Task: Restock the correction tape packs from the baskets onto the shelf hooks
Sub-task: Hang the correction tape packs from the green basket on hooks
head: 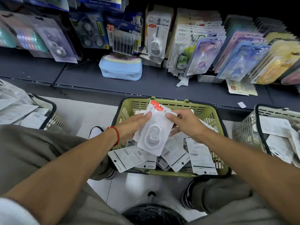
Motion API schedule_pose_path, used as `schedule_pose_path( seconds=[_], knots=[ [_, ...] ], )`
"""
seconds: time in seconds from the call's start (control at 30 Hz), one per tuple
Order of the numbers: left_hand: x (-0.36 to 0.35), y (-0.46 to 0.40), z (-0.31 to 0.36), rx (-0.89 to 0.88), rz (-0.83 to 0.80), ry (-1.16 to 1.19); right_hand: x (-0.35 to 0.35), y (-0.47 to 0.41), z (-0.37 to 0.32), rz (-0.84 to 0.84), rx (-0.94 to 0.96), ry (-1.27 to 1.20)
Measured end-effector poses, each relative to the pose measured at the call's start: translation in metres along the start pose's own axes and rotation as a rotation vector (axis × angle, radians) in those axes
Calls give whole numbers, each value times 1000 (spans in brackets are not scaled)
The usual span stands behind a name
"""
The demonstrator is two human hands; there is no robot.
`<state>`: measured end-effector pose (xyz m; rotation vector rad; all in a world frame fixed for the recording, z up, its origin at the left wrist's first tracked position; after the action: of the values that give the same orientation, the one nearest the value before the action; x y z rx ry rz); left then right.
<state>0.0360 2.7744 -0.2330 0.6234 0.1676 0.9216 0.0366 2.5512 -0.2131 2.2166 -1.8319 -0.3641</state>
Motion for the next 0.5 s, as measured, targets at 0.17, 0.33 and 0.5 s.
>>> schedule_pose_path(
  seconds=[0.17, 0.33, 0.5],
  knots=[
    [-8, -7, -8, -17, 76, -51, 4, 2, 33, 237, -73, 149],
    [13, -7, -15, 83, 289, -10, -1, 33, 90, -393, -68, 1411],
    [14, -7, -13, 59, 333, -45, -11, 28, 98, -449, -68, 1466]
  ],
)
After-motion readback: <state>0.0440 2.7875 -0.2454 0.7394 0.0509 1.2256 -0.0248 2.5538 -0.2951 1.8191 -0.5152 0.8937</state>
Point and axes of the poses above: each hand's wrist, its own y-axis away from the middle knuckle, its own x-axis out of the back of the hand, z = x × y, the point moved 3 cm from there along -y, towards the middle knuckle, and after that the axes turned 14 degrees about -y, right-handed, at the moved point
